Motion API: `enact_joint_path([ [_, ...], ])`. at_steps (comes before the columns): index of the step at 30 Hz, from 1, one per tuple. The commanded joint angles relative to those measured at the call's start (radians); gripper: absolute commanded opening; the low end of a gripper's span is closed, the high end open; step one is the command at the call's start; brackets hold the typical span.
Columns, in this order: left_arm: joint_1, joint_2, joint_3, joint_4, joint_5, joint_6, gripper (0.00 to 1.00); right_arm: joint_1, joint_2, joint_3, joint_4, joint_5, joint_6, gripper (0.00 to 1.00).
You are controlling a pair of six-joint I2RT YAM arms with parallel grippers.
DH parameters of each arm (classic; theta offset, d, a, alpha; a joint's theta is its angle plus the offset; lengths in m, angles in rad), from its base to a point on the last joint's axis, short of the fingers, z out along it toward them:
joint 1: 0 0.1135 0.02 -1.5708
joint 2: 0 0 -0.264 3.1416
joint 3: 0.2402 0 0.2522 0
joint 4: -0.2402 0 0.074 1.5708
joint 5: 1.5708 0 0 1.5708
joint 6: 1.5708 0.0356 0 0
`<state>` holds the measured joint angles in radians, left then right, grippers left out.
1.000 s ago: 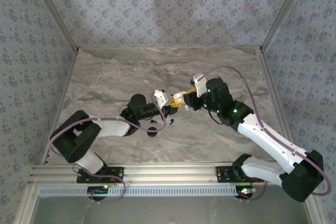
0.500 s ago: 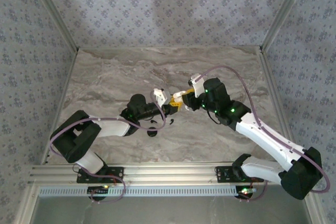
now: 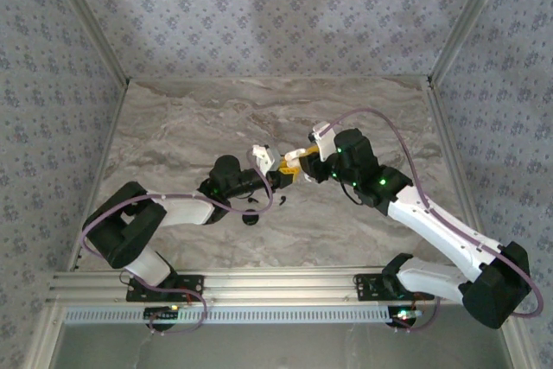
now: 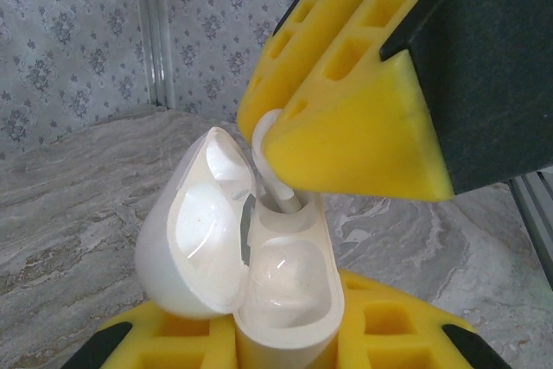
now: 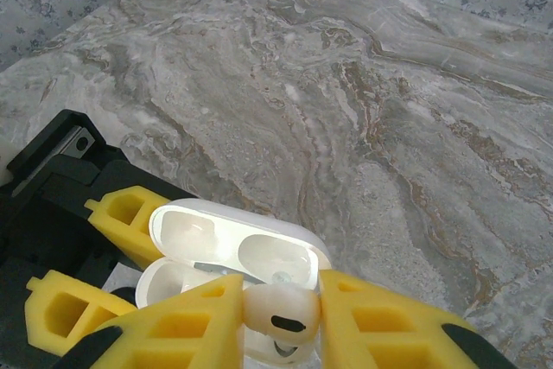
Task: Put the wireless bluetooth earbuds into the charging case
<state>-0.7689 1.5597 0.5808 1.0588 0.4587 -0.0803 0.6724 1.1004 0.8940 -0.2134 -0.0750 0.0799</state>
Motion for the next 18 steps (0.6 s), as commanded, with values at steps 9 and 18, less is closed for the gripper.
enact_joint_path([
  [9,-0.006,-0.02,0.023,0.056,-0.017,0.002,0.16,0.004,-0.016,0.005,-0.043,-0.066,-0.006,0.4],
  [18,-0.004,-0.034,0.018,0.019,-0.027,0.028,0.16,-0.053,-0.038,0.056,-0.045,-0.2,0.05,0.57],
])
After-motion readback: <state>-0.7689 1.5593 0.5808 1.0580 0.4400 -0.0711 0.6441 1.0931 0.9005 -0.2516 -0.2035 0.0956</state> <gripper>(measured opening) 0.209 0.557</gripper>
